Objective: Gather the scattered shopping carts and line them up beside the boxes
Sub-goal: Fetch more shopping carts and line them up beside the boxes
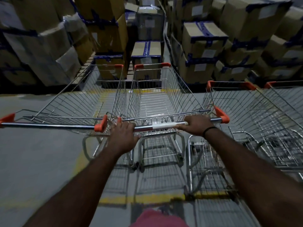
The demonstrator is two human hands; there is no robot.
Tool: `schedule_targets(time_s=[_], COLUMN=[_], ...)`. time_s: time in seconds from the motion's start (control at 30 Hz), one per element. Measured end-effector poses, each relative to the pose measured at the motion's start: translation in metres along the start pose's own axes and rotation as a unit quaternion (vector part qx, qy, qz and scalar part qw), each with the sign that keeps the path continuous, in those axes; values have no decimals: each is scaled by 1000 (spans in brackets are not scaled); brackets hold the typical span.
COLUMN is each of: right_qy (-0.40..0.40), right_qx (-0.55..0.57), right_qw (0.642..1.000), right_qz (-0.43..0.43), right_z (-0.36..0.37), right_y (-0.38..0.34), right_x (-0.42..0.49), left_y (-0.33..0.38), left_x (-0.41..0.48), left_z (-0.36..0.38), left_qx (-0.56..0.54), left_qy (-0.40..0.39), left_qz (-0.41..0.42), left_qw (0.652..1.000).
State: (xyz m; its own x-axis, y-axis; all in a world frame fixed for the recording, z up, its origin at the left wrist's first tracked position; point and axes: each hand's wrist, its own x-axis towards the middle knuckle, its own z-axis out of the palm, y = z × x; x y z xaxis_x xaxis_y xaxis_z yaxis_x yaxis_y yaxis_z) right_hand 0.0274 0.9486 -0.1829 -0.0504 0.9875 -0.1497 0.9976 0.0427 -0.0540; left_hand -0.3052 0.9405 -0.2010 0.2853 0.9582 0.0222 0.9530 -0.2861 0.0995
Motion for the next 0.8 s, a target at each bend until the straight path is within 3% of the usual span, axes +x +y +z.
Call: schedule_targets(time_s=[0.33, 0.6, 0.8], right_qy=[16, 5, 47], right_qx=[4, 61, 22], right_qw=[1000, 998, 998], right_qz=[22, 24, 43], right_z=[12, 10, 20], right_y=[-43, -55, -52], right_x=[-79, -141, -173], left_y=[-21, -34, -44], left_x=[-66, -110, -134], left_z=[-2, -10, -13], left_qx=[0, -36, -45], left_qy=[10, -48, -62], left_qz=[21, 15, 1], left_qw=[1000, 998, 997])
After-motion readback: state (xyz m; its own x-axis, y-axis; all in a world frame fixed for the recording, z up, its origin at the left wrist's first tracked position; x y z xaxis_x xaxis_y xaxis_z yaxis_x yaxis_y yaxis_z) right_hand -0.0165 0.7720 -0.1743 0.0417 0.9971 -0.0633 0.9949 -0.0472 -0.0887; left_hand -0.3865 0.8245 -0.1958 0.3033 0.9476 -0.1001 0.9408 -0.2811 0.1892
